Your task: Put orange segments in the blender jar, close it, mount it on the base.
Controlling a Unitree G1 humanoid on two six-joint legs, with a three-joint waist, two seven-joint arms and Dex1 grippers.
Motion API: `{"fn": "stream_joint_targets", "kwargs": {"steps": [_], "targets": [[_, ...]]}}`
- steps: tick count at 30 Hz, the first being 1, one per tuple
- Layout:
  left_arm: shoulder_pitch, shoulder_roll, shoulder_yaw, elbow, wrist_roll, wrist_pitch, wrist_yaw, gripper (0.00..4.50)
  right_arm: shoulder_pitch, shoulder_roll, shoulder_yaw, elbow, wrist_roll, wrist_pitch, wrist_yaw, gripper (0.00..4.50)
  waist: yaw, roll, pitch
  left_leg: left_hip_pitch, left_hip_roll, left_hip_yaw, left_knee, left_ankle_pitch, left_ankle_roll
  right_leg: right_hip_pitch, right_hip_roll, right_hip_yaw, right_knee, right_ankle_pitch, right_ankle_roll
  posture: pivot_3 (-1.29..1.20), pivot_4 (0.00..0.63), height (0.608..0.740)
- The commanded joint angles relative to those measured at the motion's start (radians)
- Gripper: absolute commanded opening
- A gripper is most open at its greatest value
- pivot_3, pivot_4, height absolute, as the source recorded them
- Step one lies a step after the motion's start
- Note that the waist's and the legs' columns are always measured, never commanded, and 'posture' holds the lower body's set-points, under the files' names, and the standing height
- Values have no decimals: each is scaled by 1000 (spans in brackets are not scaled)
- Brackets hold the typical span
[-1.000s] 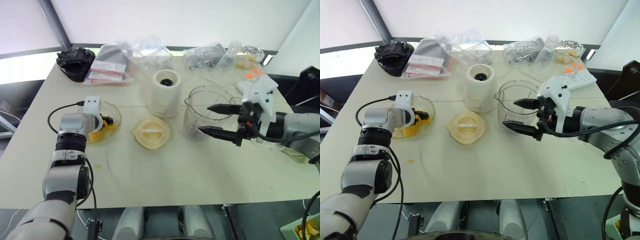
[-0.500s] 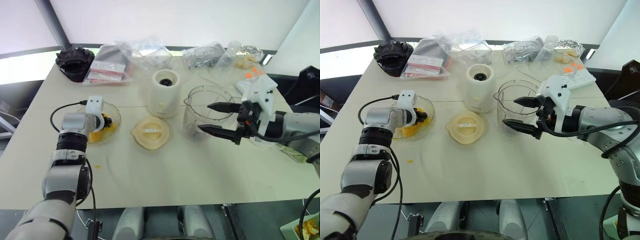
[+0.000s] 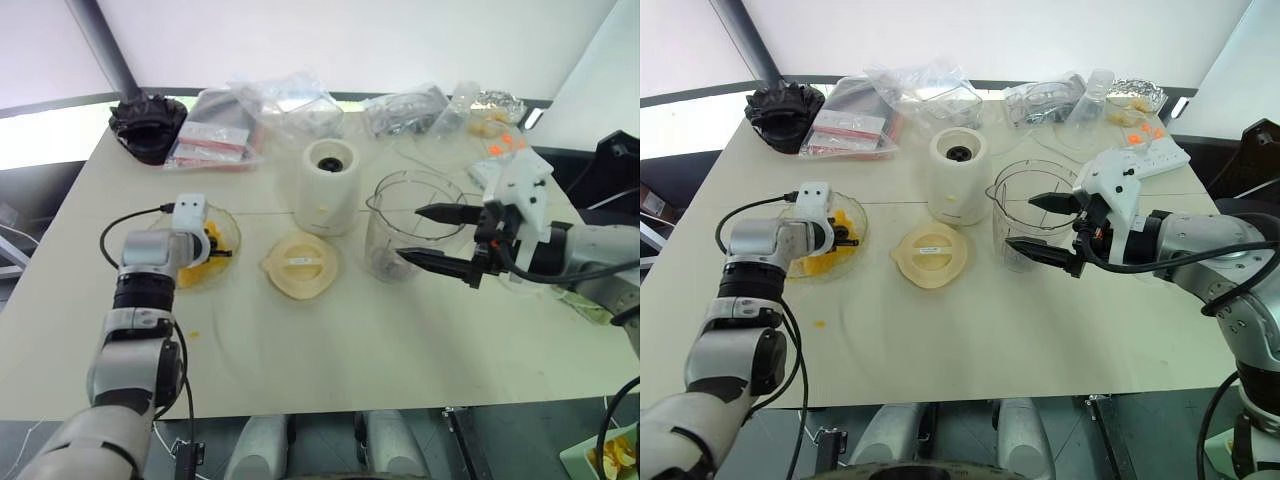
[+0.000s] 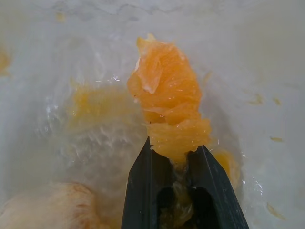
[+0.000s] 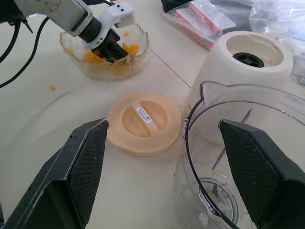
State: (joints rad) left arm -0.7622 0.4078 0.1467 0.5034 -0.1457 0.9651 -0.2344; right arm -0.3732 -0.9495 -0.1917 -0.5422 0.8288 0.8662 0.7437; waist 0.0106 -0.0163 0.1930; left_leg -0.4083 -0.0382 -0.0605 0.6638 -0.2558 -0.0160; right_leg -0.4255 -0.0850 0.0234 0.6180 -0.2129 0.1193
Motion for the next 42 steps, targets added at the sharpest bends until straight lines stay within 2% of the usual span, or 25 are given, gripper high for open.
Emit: {"fn": "stream_joint_targets", "kwargs": {"steps": [1,9,14,19,23,29,34,37,42], "targets": [[44,-1,45,-116,-24,-103,-5,112,-8,6,-21,-19,3,-14,0,3868,1,0,0,0,0,0,0,0,0,0,0,0,0,0,0,0,150,740],[220,-113,216,-315,-91,-394,111,112,-19,1,-6,-7,1,-12,17,3868,3,0,0,-1,-1,0,0,0,0,0,-3,0,-1,0,0,0,150,740],[270,-160,275,-412,-161,-487,116,112,-28,-2,1,1,-3,-13,28,3868,5,0,0,-1,-1,0,0,0,0,0,-3,0,-1,0,-1,0,150,740],[272,-173,293,-462,-200,-556,118,112,-28,-5,-6,0,0,-8,31,3868,4,0,0,-1,-1,1,0,0,0,0,-2,0,-2,0,-1,0,150,740],[237,-148,239,-521,-201,-575,86,112,-26,-8,-17,-3,4,-2,25,3868,5,0,0,-1,-1,1,0,0,0,0,-2,0,-2,0,-1,0,150,740],[65,-75,172,-541,-223,-533,16,112,-3,-6,-43,-30,15,7,-5,3868,3,-1,0,-1,-1,1,2,0,0,1,-1,-1,-2,0,-1,0,150,740],[-122,-42,125,-475,-259,-512,-65,112,40,1,-84,-70,32,22,-45,3868,2,-1,0,-1,-2,1,1,0,0,1,1,-1,-2,0,0,0,150,740],[-249,-57,73,-380,-261,-542,-146,112,67,4,-111,-92,42,28,-75,3868,5,-1,0,-1,-2,2,1,0,0,1,3,-1,-1,0,0,0,150,740],[-432,-142,3,-205,-279,-594,-289,112,132,17,-180,-154,69,46,-143,3868,3,-1,1,-1,-2,2,2,0,0,3,3,-1,-3,0,0,0,150,740]]}}
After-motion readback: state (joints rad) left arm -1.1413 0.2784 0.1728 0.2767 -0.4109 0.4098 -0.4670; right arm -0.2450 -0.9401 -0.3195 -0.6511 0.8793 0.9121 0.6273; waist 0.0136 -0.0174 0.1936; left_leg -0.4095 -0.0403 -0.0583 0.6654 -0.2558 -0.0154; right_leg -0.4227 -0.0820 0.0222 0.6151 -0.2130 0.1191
